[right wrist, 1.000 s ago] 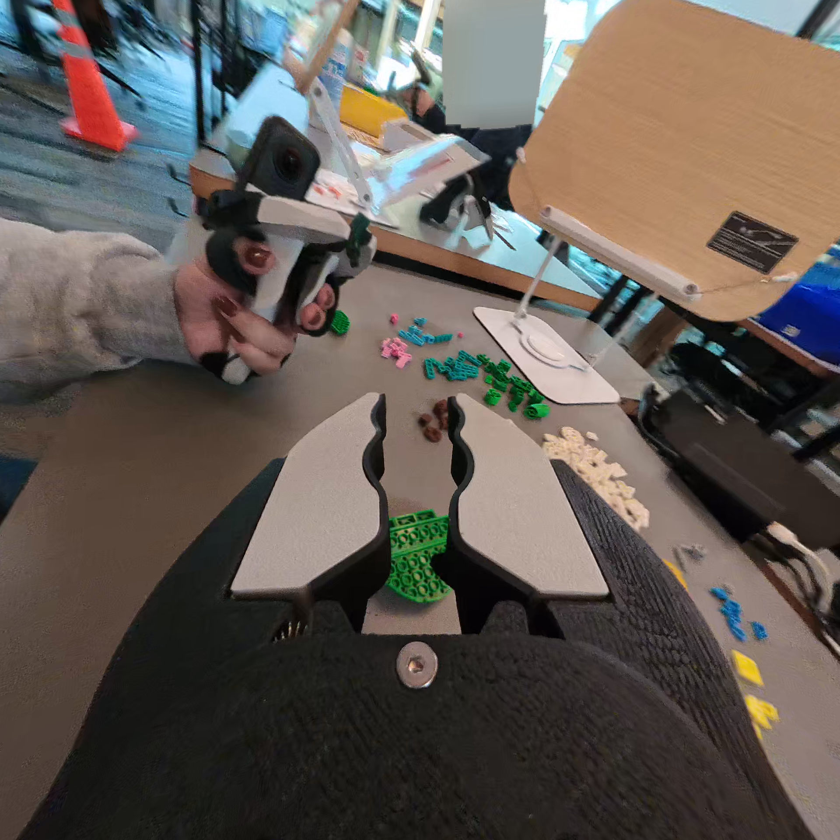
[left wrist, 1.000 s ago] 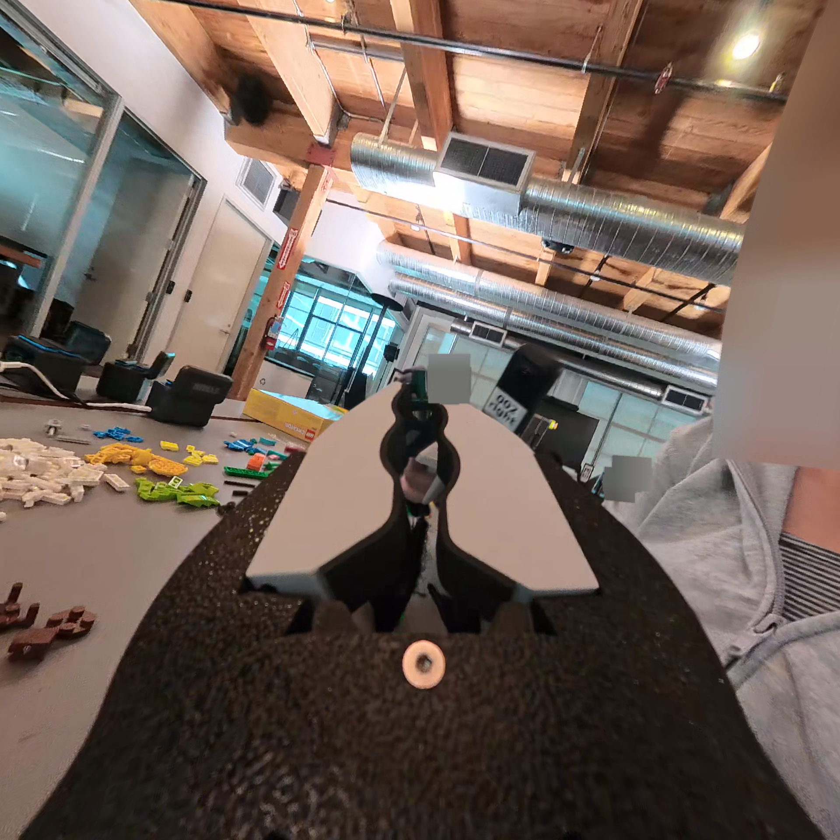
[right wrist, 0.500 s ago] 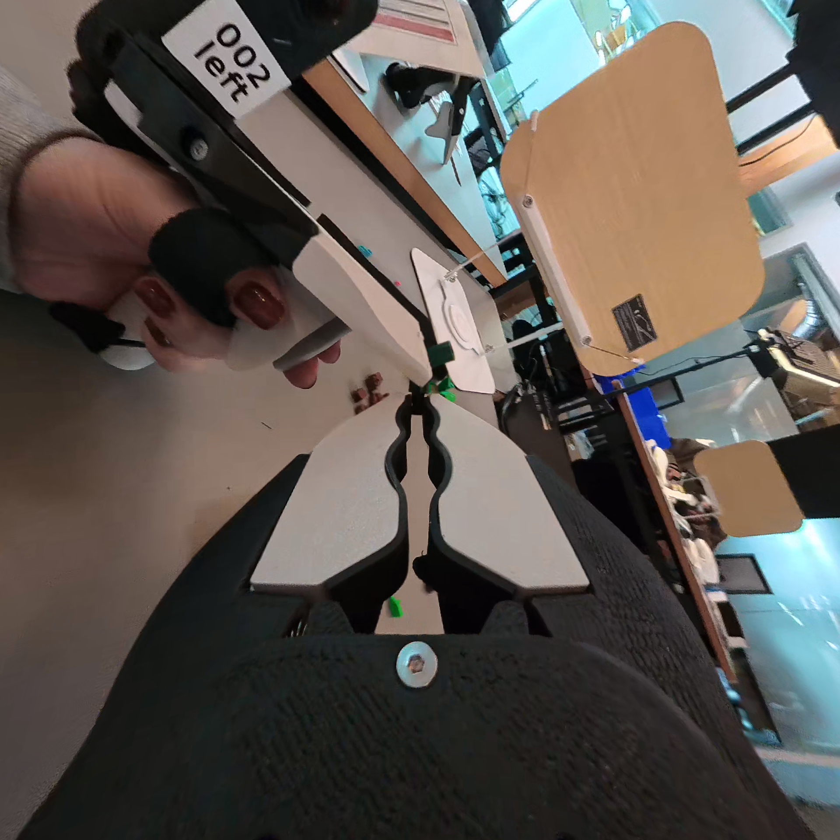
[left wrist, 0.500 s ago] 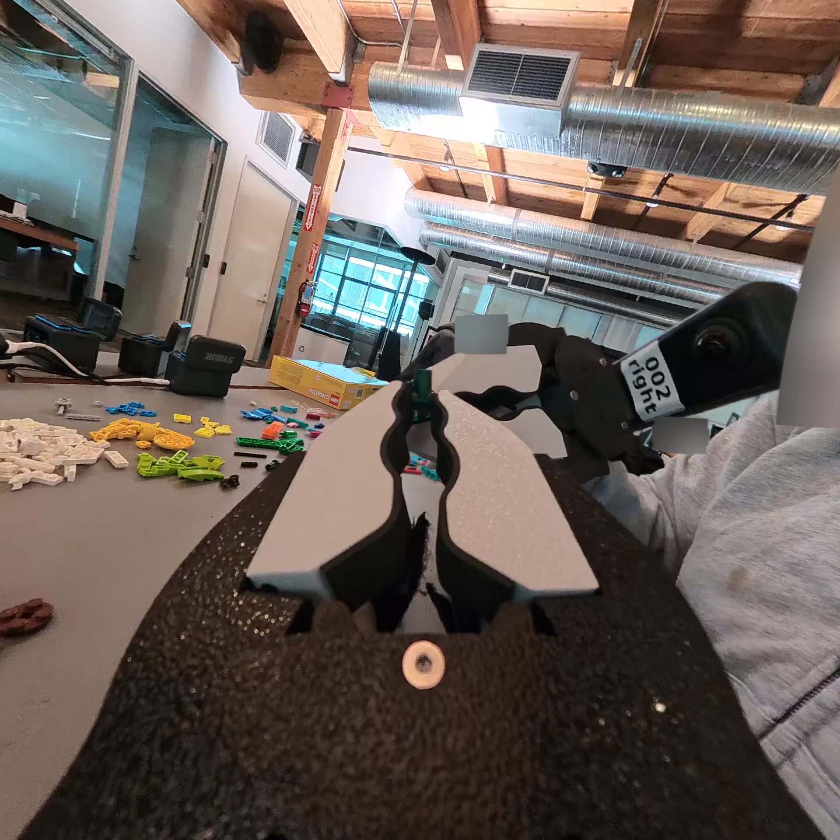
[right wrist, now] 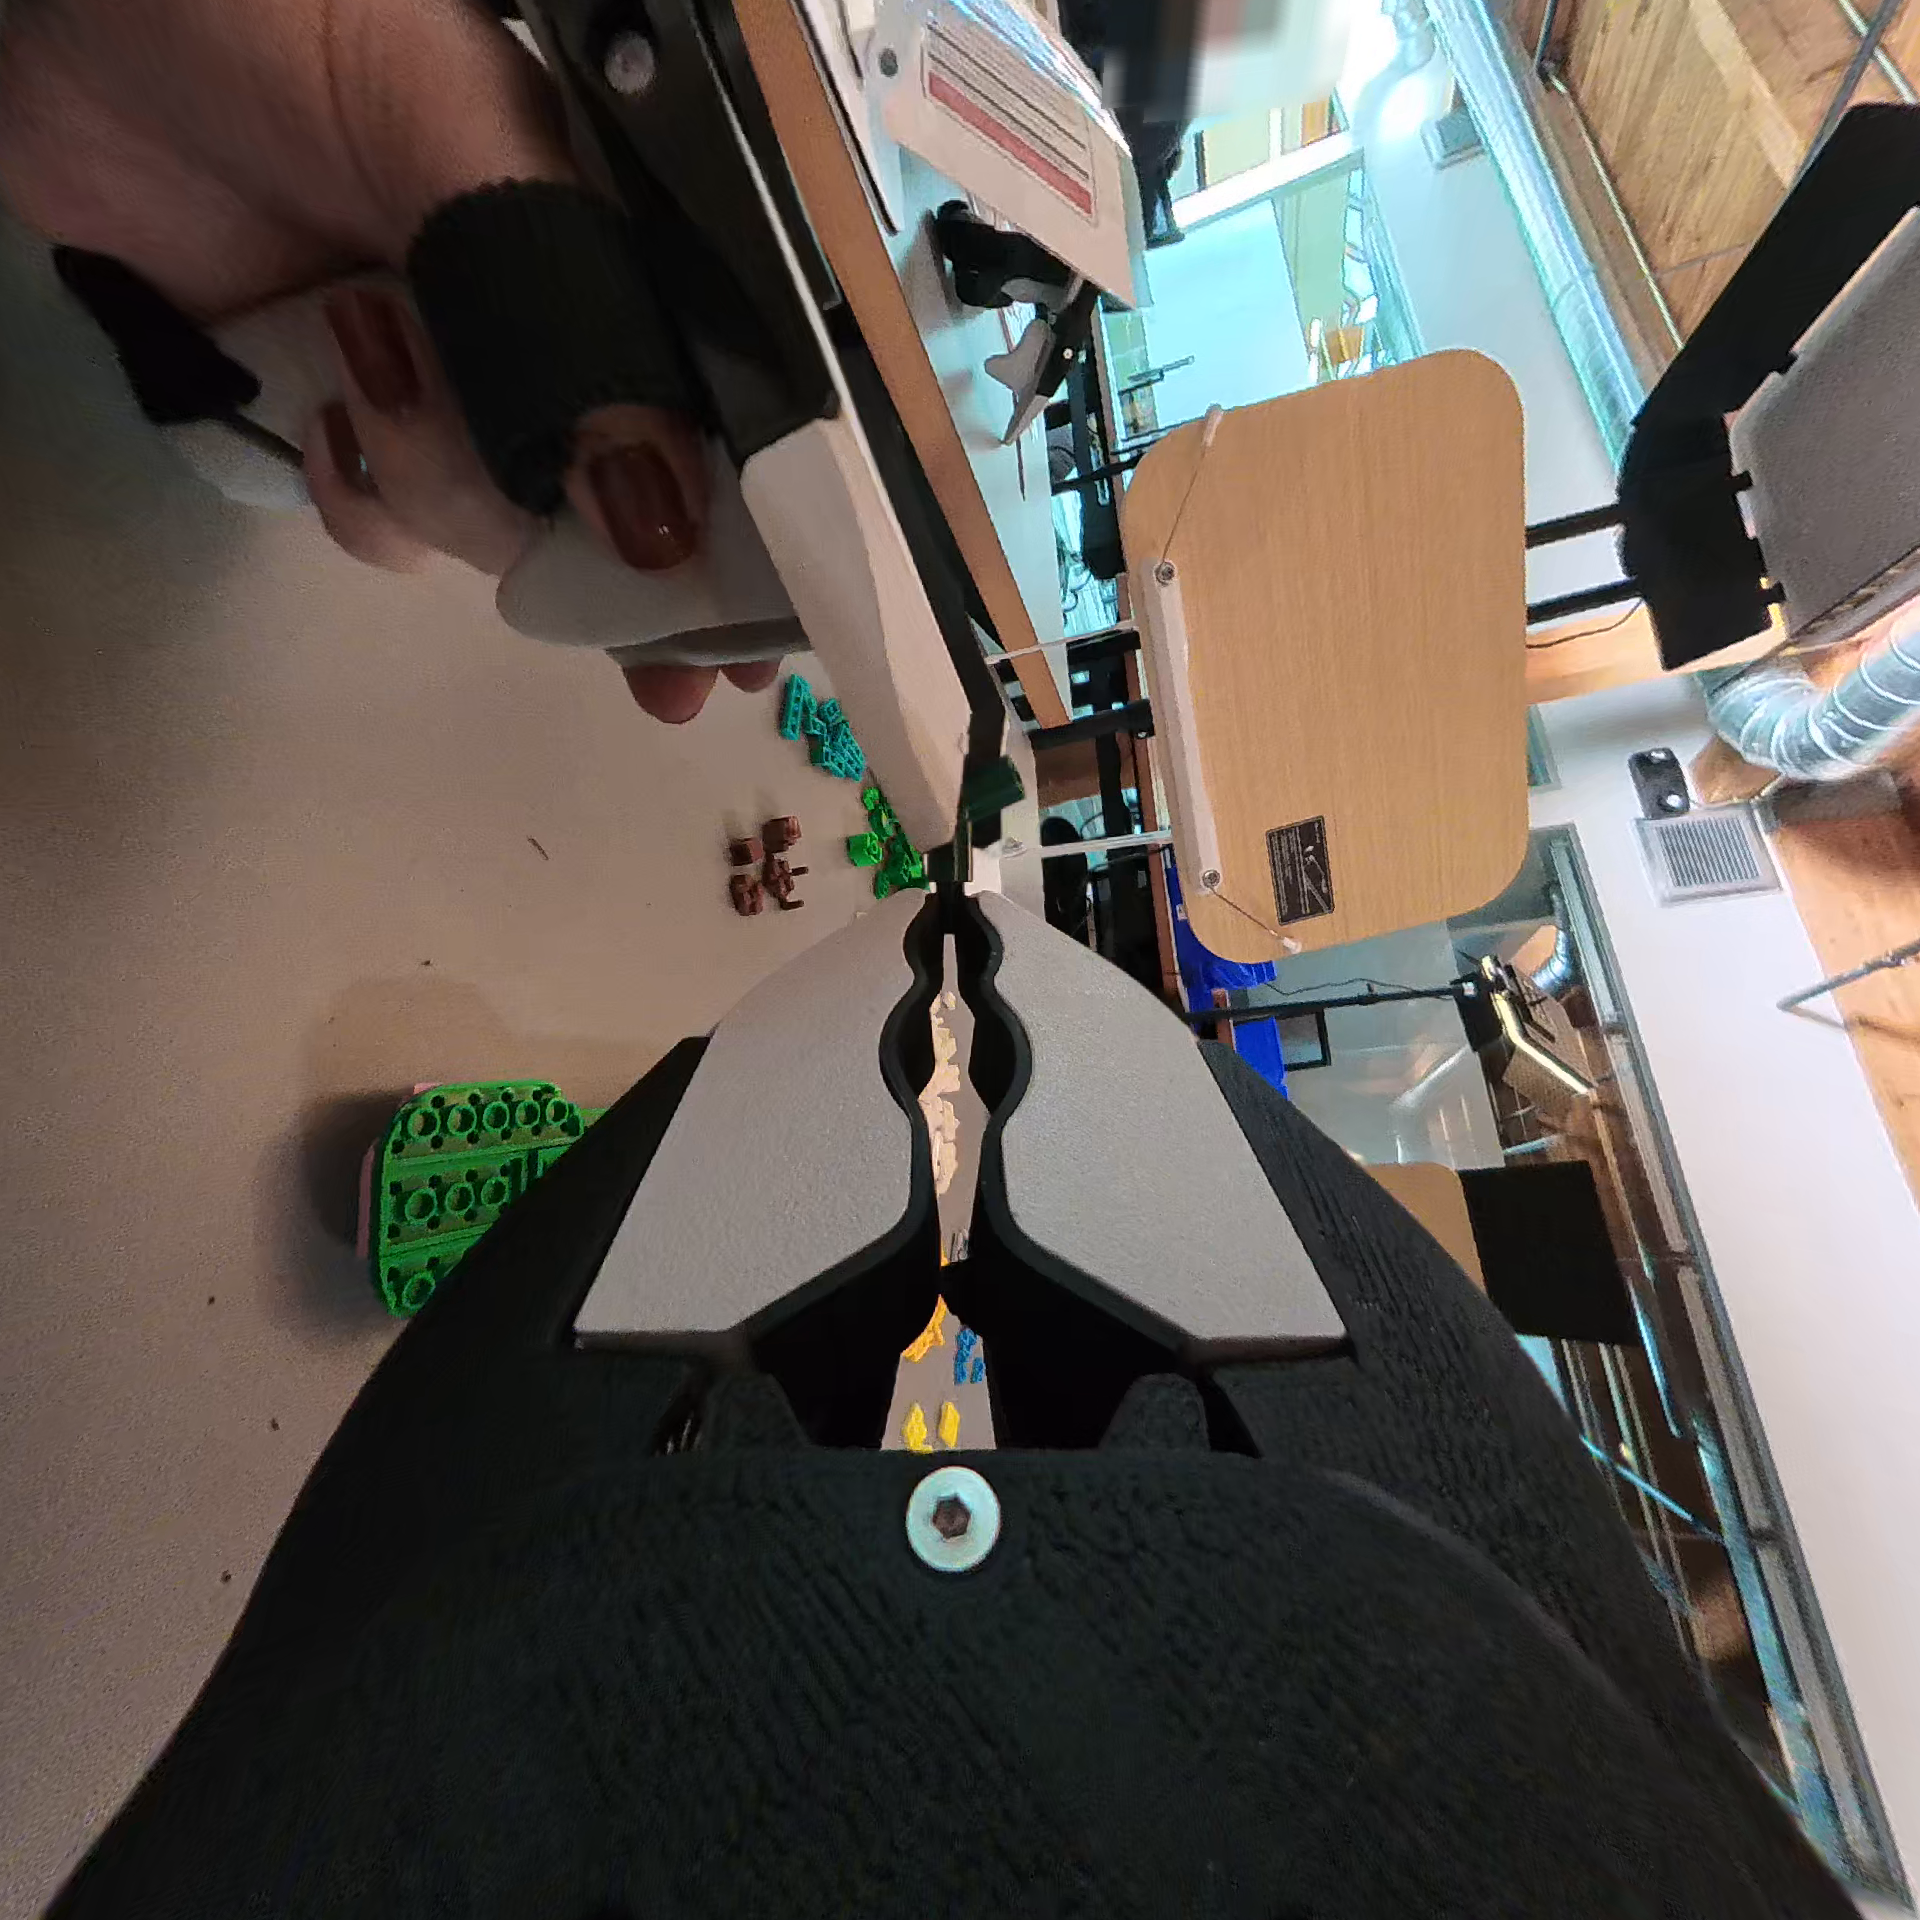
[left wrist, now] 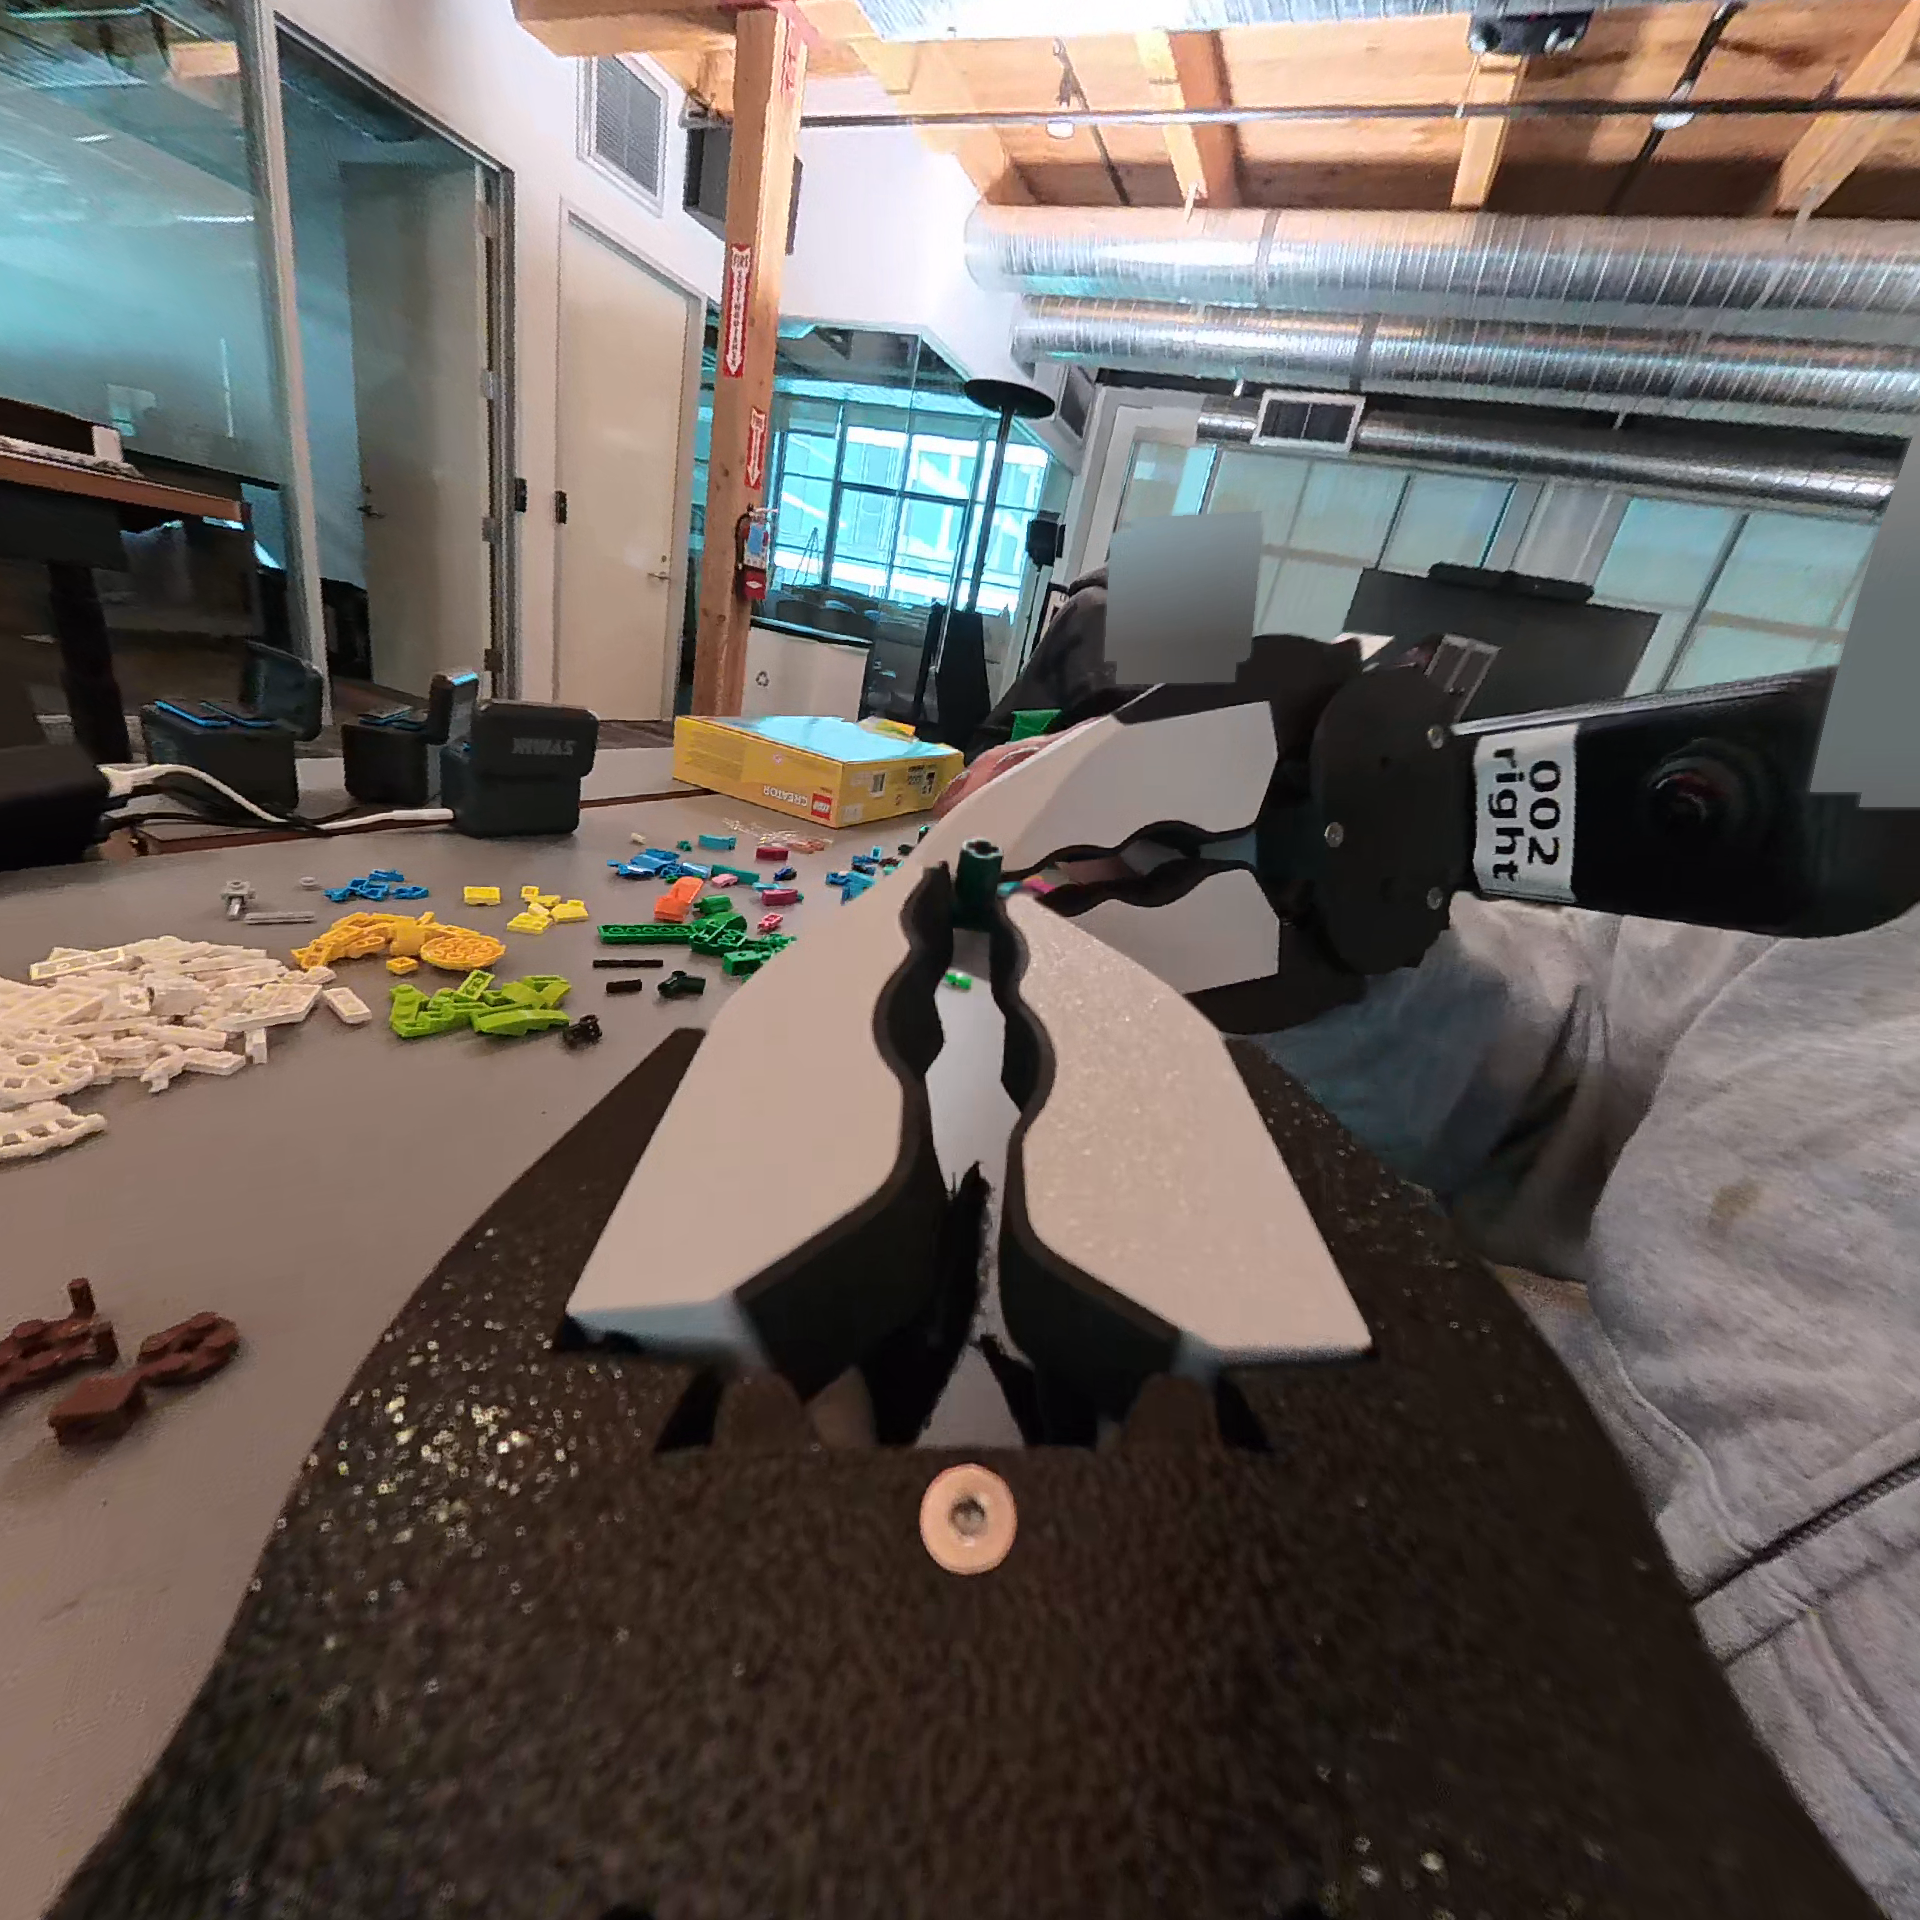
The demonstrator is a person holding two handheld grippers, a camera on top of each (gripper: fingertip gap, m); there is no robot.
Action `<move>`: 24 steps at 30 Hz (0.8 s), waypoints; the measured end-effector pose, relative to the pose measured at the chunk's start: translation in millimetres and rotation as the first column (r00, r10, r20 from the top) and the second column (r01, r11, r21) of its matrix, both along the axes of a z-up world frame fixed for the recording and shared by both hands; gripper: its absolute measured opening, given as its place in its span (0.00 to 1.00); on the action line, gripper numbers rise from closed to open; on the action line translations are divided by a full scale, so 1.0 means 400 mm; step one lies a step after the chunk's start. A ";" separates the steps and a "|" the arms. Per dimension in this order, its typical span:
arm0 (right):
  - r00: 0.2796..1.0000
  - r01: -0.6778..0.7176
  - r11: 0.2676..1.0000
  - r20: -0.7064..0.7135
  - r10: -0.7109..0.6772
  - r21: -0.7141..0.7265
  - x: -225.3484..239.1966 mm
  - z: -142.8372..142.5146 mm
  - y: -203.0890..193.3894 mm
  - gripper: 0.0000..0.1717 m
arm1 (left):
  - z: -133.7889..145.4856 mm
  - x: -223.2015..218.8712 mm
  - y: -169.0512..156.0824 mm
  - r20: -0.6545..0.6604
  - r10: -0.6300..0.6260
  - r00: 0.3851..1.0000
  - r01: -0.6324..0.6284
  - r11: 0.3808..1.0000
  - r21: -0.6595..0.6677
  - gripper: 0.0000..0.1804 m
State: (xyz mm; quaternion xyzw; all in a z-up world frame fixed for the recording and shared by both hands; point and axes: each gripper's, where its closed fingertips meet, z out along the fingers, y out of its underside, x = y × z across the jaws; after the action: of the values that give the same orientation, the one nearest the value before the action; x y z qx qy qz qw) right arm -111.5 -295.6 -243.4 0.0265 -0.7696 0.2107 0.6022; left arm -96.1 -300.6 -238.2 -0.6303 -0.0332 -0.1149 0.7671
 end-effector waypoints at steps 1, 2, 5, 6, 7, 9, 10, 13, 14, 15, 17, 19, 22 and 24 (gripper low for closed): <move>1.000 -0.007 1.000 0.002 0.007 0.004 0.002 -0.002 0.002 0.01 | -0.003 0.001 0.001 -0.006 0.002 1.000 -0.002 1.000 -0.011 0.04; 1.000 -0.015 1.000 0.003 0.015 0.011 0.004 -0.005 0.004 0.01 | -0.007 0.003 0.001 -0.009 -0.001 1.000 0.001 1.000 -0.021 0.04; 0.999 -0.040 0.999 0.008 0.039 0.012 0.010 -0.011 0.008 0.01 | -0.014 0.009 -0.002 -0.027 -0.004 1.000 0.003 0.999 -0.038 0.04; 1.000 0.017 0.999 -0.001 -0.017 0.041 -0.001 -0.012 0.039 0.01 | -0.003 -0.005 -0.016 -0.018 0.024 1.000 -0.024 1.000 -0.001 0.00; 0.992 0.123 0.987 -0.020 -0.122 0.103 -0.022 -0.014 0.112 0.01 | 0.030 -0.049 -0.059 0.042 0.083 0.996 -0.087 0.993 0.086 0.00; 0.983 0.179 0.984 0.046 -0.180 0.023 -0.022 -0.012 0.202 0.01 | 0.045 -0.109 -0.120 0.068 0.134 0.989 -0.139 0.987 0.082 0.00; 0.981 0.188 0.982 0.044 -0.189 0.030 -0.018 -0.008 0.215 0.01 | 0.041 -0.114 -0.126 0.035 0.156 0.987 -0.158 0.986 0.052 0.00; 0.991 0.137 0.977 -0.014 -0.137 0.161 -0.013 -0.016 0.172 0.01 | 0.002 -0.078 -0.070 -0.092 0.165 0.982 -0.176 0.977 -0.120 0.09; 0.993 0.115 0.969 -0.046 -0.108 0.218 -0.014 -0.017 0.152 0.01 | -0.018 -0.066 -0.045 -0.161 0.167 0.973 -0.197 0.960 -0.197 0.16; 0.994 0.097 0.955 -0.083 -0.077 0.282 -0.013 -0.014 0.134 0.01 | -0.037 -0.060 -0.024 -0.238 0.174 0.956 -0.236 0.935 -0.266 0.22; 0.991 0.055 0.921 -0.134 -0.003 0.386 -0.009 -0.009 0.096 0.01 | -0.056 -0.045 0.007 -0.359 0.157 0.920 -0.287 0.894 -0.344 0.26; 0.983 0.035 0.865 -0.172 0.060 0.500 -0.004 -0.008 0.066 0.01 | -0.052 -0.031 0.026 -0.413 0.152 0.898 -0.315 0.877 -0.363 0.23; 0.974 0.015 0.779 -0.185 0.130 0.627 0.001 -0.013 0.041 0.02 | -0.051 -0.017 0.044 -0.447 0.134 0.884 -0.328 0.860 -0.391 0.16; 0.971 0.000 0.741 -0.178 0.161 0.672 0.004 -0.014 0.032 0.02 | -0.055 -0.009 0.052 -0.470 0.116 0.875 -0.330 0.853 -0.404 0.12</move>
State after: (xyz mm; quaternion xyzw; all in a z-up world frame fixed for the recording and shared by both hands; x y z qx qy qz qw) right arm -109.9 -282.8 -248.9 0.2970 -0.7190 -0.0568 0.6257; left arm -99.5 -279.9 -260.0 -0.7988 0.0347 0.1303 0.5863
